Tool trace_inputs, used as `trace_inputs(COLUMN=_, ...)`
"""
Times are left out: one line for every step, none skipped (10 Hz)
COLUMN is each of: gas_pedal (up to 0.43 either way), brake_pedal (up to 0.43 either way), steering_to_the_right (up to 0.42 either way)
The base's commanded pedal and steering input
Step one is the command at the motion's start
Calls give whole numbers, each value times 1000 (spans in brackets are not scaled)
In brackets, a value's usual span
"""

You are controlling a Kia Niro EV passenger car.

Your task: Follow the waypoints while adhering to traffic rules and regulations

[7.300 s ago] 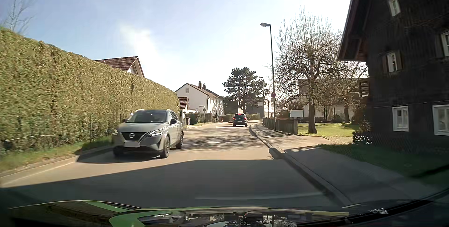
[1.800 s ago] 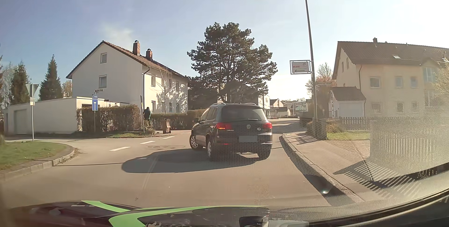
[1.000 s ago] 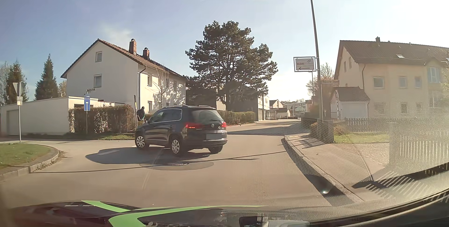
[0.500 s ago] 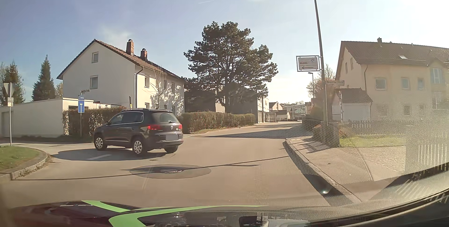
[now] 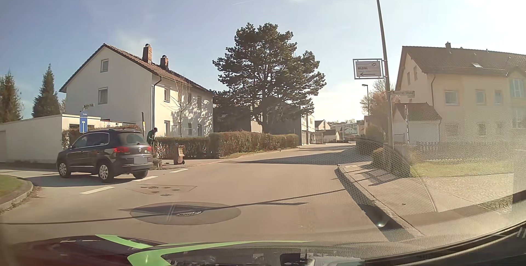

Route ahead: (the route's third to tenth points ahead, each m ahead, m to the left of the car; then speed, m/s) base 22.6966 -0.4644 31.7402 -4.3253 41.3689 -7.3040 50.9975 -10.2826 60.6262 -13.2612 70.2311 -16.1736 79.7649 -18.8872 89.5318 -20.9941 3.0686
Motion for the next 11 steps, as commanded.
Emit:
trace_inputs(gas_pedal=480, brake_pedal=0, steering_to_the_right=11)
trace_inputs(gas_pedal=480, brake_pedal=0, steering_to_the_right=11)
trace_inputs(gas_pedal=480, brake_pedal=0, steering_to_the_right=11)
trace_inputs(gas_pedal=480, brake_pedal=0, steering_to_the_right=12)
trace_inputs(gas_pedal=480, brake_pedal=0, steering_to_the_right=13)
trace_inputs(gas_pedal=480, brake_pedal=0, steering_to_the_right=14)
trace_inputs(gas_pedal=480, brake_pedal=0, steering_to_the_right=14)
trace_inputs(gas_pedal=480, brake_pedal=0, steering_to_the_right=14)
trace_inputs(gas_pedal=480, brake_pedal=0, steering_to_the_right=20)
trace_inputs(gas_pedal=480, brake_pedal=0, steering_to_the_right=26)
trace_inputs(gas_pedal=480, brake_pedal=0, steering_to_the_right=28)
